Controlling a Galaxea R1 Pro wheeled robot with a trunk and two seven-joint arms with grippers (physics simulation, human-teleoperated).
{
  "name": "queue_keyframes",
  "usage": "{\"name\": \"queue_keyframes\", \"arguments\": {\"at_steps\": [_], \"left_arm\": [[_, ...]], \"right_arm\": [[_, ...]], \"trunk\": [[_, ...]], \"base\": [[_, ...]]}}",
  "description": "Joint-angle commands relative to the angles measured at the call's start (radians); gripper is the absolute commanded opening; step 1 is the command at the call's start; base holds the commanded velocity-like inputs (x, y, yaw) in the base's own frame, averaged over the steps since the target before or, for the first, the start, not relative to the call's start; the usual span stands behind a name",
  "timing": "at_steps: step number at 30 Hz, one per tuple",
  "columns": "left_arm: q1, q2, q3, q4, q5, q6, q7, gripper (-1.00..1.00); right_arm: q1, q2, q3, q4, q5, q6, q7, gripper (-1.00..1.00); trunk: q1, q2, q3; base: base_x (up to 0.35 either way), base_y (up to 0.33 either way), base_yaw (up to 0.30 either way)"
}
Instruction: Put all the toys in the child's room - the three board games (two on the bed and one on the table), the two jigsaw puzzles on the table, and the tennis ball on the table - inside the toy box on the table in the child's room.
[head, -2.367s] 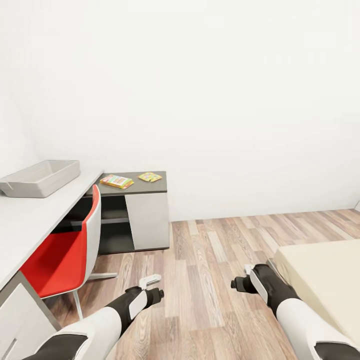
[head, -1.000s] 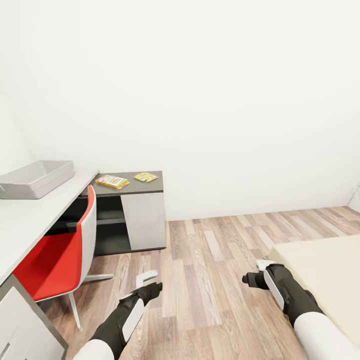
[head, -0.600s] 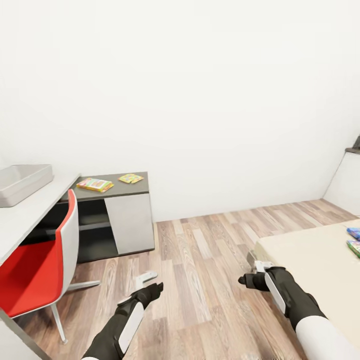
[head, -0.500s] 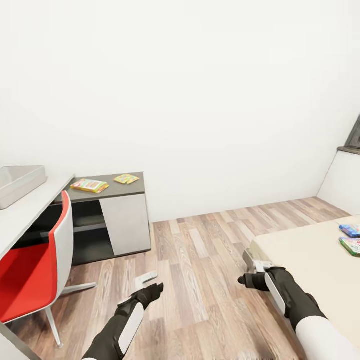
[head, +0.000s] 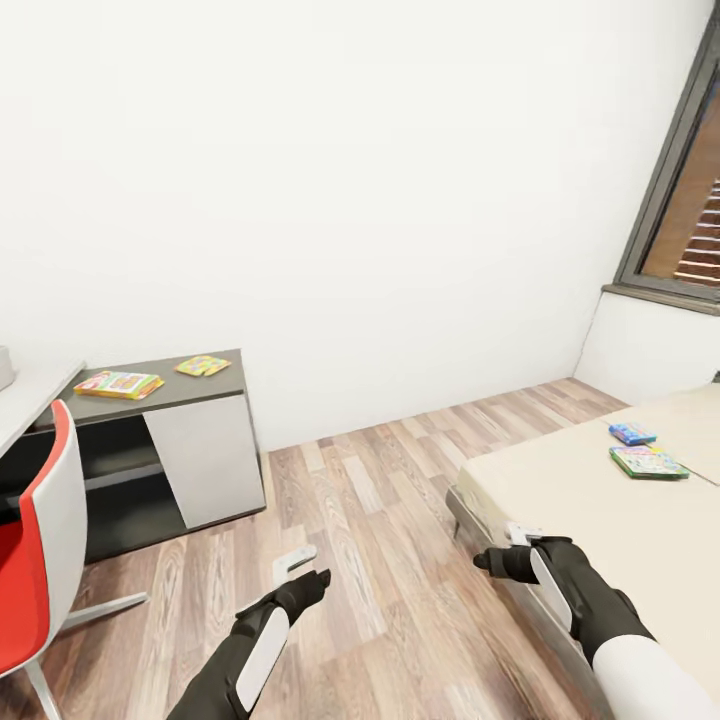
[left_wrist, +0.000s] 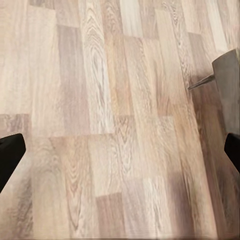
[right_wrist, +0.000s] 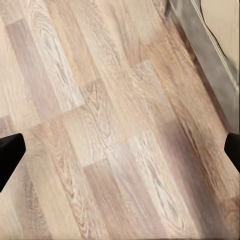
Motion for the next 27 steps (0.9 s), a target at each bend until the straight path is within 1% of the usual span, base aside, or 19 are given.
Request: {"name": "queue_keyframes", "arguments": {"at_steps": [1,8,15,17,18,21,24,27], "left_arm": [[0.000,0.000,-0.002,-0.002,0.009,0.003,0.008,1.00],[0.000,0.000,-0.004,-0.004,0.018,0.004,0.016,1.00],[0.000,0.000,-0.013,-0.003,0.015,0.004,0.030,1.00],[-0.001,0.000,-0.028,0.000,0.014,0.004,0.046,1.00],[-0.001,0.000,-0.028,0.000,0.014,0.004,0.046,1.00],[-0.003,0.000,-0.053,0.005,0.018,0.003,0.061,1.00],[-0.003,0.000,-0.059,0.006,0.019,0.002,0.063,1.00],[-0.003,0.000,-0.071,0.007,0.020,-0.001,0.068,1.00]], "right_arm": [[0.000,0.000,-0.001,-0.001,-0.008,0.005,-0.001,1.00],[0.000,-0.001,-0.001,-0.002,-0.008,0.003,0.002,1.00],[0.001,-0.002,-0.001,-0.012,-0.007,0.003,0.002,1.00],[0.005,-0.005,-0.001,-0.030,-0.007,0.004,0.001,1.00],[0.005,-0.005,-0.001,-0.030,-0.007,0.004,0.001,1.00],[0.025,-0.013,-0.001,-0.070,-0.006,0.005,0.000,1.00],[0.033,-0.015,-0.002,-0.086,-0.006,0.006,0.000,1.00],[0.052,-0.019,-0.001,-0.126,-0.007,0.007,0.000,1.00]], "trunk": [[0.000,-0.001,-0.001],[0.000,-0.001,-0.001],[0.000,-0.001,-0.001],[0.000,-0.001,-0.001],[0.000,-0.001,-0.001],[0.000,-0.001,-0.001],[0.000,-0.001,-0.001],[0.000,-0.001,-0.001]], "base": [[0.000,0.000,-0.291],[0.000,0.000,-0.291],[0.000,0.000,-0.292],[0.000,0.000,-0.292],[0.000,0.000,-0.292],[0.000,0.000,-0.292],[0.000,0.000,-0.292],[0.000,0.000,-0.292]]}}
